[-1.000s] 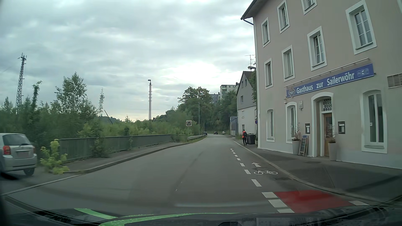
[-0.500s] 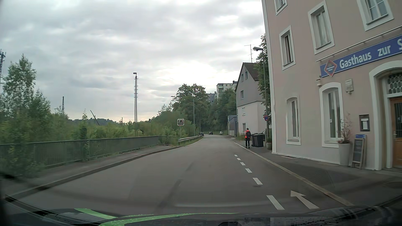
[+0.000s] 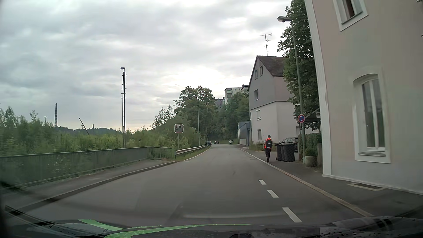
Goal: Follow the waypoints while adhering to traffic rules and regulations
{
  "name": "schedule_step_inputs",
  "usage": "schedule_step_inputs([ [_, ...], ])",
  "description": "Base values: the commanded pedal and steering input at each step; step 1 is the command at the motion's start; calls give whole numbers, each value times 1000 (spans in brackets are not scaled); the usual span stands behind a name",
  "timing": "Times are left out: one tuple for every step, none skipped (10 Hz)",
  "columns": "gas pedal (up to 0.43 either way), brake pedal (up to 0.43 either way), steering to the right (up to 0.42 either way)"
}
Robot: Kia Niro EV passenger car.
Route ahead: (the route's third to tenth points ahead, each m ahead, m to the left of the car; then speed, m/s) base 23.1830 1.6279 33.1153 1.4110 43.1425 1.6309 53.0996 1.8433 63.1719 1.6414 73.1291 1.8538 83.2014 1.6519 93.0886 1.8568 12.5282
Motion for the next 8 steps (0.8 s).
schedule_step_inputs([
  [130, 0, 6],
  [130, 0, 9],
  [130, 0, 11],
  [118, 0, 11],
  [118, 0, 12],
  [118, 0, 11],
  [118, 0, 11],
  [118, 0, 11],
])
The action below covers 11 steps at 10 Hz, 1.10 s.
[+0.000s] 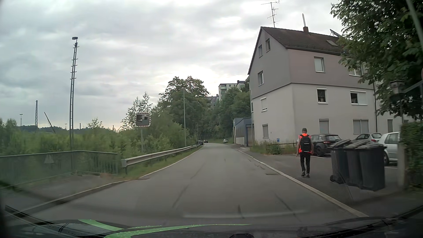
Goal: Follow the waypoints while adhering to traffic rules and regulations
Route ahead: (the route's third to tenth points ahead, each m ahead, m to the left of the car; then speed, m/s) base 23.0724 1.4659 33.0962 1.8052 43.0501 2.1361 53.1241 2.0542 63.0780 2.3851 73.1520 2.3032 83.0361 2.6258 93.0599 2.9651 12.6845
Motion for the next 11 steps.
schedule_step_inputs([
  [118, 0, 8],
  [118, 0, 6],
  [118, 0, 6],
  [118, 0, 6],
  [118, 0, 6],
  [118, 0, 6],
  [118, 0, 6],
  [118, 0, 6],
  [118, 0, 6],
  [118, 0, 5],
  [118, 0, 2],
])
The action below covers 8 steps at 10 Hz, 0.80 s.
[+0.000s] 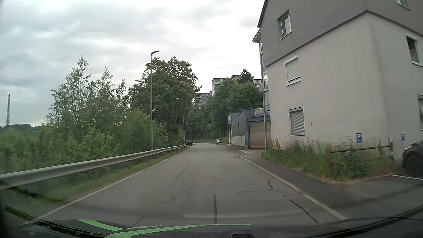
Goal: Follow the waypoints while adhering to traffic rules and regulations
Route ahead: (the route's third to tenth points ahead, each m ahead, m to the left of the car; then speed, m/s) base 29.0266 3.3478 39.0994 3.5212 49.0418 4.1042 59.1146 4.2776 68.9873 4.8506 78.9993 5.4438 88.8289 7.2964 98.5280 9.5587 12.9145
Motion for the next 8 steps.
schedule_step_inputs([
  [118, 0, 0],
  [118, 0, -1],
  [118, 0, -3],
  [118, 0, -6],
  [118, 0, -8],
  [118, 0, -10],
  [98, 0, -11],
  [87, 0, -10],
])
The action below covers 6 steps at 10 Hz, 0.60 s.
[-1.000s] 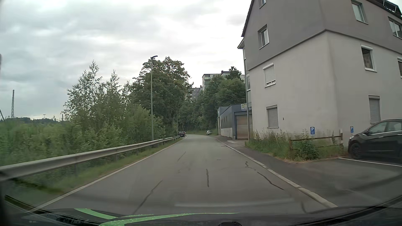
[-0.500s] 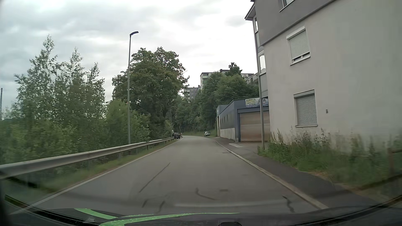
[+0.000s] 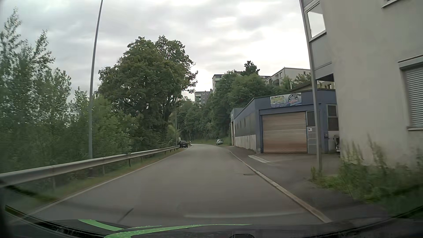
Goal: Follow the waypoints while adhering to traffic rules and regulations
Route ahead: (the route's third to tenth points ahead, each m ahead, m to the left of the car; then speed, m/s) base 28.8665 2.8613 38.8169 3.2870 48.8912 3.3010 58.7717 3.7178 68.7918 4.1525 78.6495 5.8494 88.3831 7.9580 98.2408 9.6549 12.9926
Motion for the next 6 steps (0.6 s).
schedule_step_inputs([
  [87, 0, -11],
  [87, 0, -11],
  [87, 0, -11],
  [87, 0, -11],
  [87, 0, -11],
  [87, 0, -12],
])
